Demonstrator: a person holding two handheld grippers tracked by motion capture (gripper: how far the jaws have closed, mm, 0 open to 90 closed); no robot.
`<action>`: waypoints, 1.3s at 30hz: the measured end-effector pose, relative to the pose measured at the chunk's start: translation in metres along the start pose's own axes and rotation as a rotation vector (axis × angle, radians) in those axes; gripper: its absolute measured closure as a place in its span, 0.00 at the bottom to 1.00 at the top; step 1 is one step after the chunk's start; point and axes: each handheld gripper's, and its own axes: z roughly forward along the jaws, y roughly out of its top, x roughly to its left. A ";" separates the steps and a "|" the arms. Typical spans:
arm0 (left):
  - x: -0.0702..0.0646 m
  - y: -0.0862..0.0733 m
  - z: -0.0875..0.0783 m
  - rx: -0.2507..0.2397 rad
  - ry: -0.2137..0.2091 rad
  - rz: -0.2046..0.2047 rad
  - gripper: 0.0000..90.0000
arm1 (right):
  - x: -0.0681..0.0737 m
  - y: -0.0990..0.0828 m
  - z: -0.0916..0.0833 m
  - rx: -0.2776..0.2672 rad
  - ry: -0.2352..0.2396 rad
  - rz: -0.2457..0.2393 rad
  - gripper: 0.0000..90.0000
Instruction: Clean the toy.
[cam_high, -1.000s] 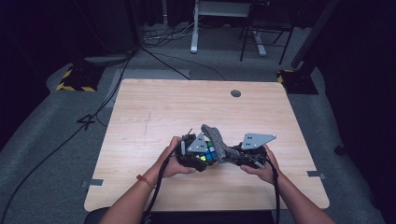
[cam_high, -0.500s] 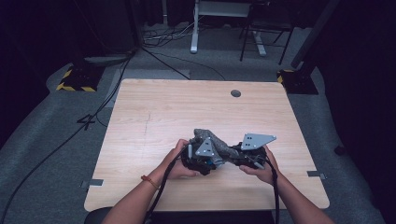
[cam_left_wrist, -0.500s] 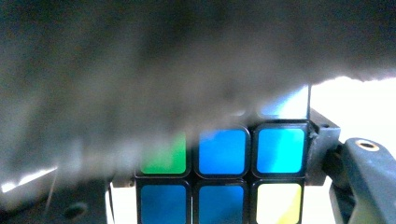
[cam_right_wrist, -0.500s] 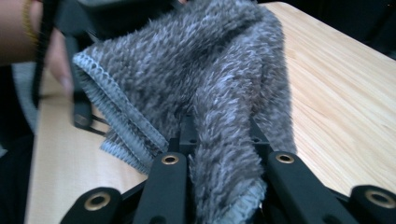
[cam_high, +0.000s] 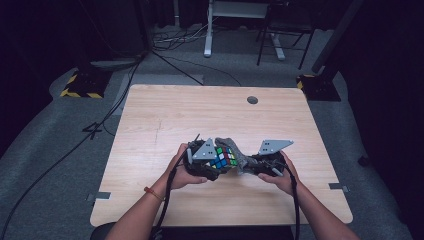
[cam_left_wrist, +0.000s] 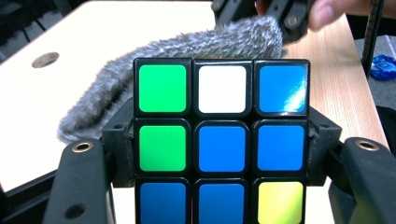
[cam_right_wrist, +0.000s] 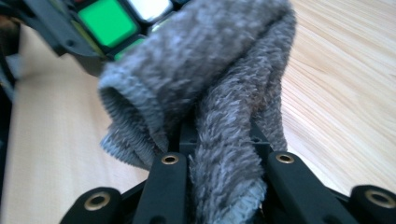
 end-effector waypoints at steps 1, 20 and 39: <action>0.000 -0.001 0.001 -0.004 -0.007 -0.005 0.37 | 0.001 0.001 0.000 -0.021 0.029 0.006 0.85; -0.004 -0.005 0.017 0.082 -0.022 0.011 0.37 | 0.015 0.010 -0.009 -0.093 -0.003 -0.058 0.85; -0.004 -0.003 0.022 0.116 -0.015 0.021 0.37 | 0.017 0.015 -0.011 -0.039 -0.052 -0.086 0.85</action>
